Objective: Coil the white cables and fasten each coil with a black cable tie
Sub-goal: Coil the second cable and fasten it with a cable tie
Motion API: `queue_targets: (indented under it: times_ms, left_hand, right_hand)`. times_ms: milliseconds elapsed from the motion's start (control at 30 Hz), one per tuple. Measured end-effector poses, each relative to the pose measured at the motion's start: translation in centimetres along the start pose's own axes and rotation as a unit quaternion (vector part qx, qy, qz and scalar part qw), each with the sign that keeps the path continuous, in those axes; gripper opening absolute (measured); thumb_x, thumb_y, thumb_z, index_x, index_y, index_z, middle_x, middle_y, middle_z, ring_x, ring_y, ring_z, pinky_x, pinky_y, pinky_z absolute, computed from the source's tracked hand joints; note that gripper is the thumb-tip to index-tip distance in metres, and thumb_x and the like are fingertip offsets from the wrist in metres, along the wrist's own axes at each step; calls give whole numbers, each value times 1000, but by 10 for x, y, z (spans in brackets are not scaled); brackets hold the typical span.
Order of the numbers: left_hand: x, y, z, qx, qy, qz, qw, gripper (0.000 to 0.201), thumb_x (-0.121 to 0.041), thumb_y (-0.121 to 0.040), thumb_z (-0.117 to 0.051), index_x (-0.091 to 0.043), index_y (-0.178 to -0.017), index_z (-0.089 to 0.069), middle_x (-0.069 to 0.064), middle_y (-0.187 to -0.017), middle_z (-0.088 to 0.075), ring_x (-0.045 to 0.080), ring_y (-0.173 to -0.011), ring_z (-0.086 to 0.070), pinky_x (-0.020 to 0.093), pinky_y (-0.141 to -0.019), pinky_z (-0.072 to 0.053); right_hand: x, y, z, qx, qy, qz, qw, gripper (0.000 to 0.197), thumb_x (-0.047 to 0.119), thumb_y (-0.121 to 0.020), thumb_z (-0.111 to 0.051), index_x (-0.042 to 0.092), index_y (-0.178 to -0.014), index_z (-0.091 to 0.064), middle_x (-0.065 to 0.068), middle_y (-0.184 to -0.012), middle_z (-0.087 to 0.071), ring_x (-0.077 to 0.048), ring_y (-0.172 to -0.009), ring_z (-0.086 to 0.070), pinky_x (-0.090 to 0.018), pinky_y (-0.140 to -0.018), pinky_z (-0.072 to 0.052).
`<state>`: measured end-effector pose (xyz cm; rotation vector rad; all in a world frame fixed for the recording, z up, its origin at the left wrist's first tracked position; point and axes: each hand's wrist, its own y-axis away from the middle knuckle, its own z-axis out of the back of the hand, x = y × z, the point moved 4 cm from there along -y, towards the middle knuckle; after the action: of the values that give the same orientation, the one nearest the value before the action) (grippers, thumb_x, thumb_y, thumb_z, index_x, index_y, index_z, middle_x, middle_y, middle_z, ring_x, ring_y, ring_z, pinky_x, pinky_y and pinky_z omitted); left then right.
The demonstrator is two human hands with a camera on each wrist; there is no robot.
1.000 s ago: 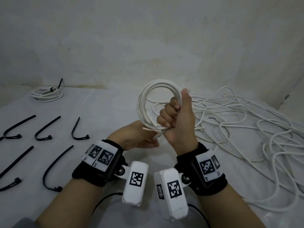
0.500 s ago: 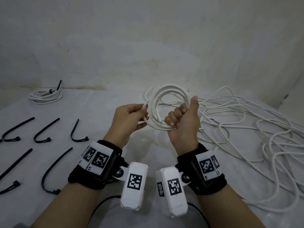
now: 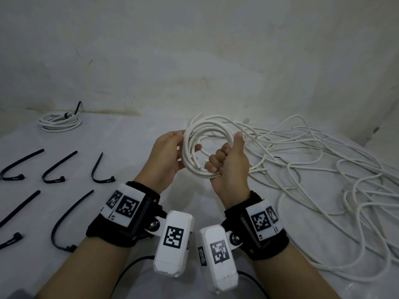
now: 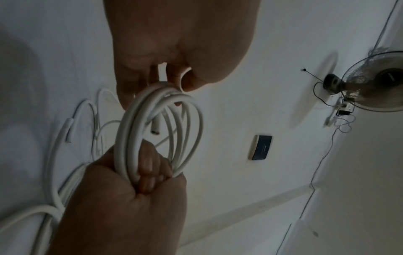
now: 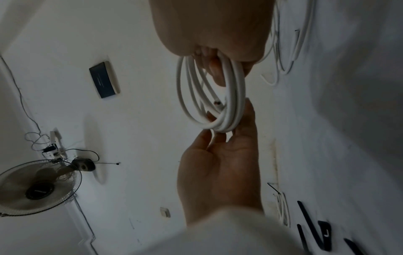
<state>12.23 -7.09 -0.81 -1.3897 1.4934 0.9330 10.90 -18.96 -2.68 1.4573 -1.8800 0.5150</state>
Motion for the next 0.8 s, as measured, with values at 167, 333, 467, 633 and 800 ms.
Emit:
queue_targets:
  times_ms: [167, 333, 467, 633, 800]
  left_hand:
    - [0, 1, -4, 33, -77, -25, 996, 44, -40, -100, -32, -5, -113, -55, 5, -97, -68, 11, -59, -59, 30, -65, -55]
    - [1, -4, 2, 15, -103, -40, 994, 44, -37, -100, -37, 2, -119, -46, 3, -78, -55, 8, -46, -48, 23, -47, -46]
    - [-1, -5, 6, 46, -88, -17, 995, 34, -34, -102, -35, -7, -93, -54, 0, -62, -38, 8, -42, -39, 22, -46, -42]
    - [0, -3, 11, 47, -92, 26, 994, 39, -40, -99, -40, -6, -90, -58, -5, -51, -28, 8, -40, -31, 19, -41, -38]
    - [-10, 1, 8, 59, -145, -23, 987, 31, -32, -100, -43, -11, -77, -48, -3, -55, -22, 9, -41, -23, 18, -38, -30]
  right_hand:
    - [-3, 0, -1, 15, 18, -23, 999, 51, 49, -98, -39, 18, -59, -29, 6, -44, -18, -8, -34, -17, -19, -33, -20]
    - [-5, 0, -2, 66, 42, -68, 995, 52, 49, -99, -38, 18, -58, -31, 6, -42, -20, -7, -32, -17, -18, -32, -19]
    - [-8, 0, -3, 105, 70, -103, 987, 52, 51, -98, -38, 17, -59, -32, 5, -43, -19, -8, -34, -17, -19, -34, -19]
    - [-5, 2, -6, 144, 146, -83, 975, 50, 48, -99, -38, 14, -62, -37, 4, -44, -23, -10, -37, -22, -21, -39, -28]
    - [18, -2, -6, 90, 388, 135, 907, 29, 36, -99, -45, 9, -105, -54, -3, -77, -56, -10, -61, -53, -20, -59, -46]
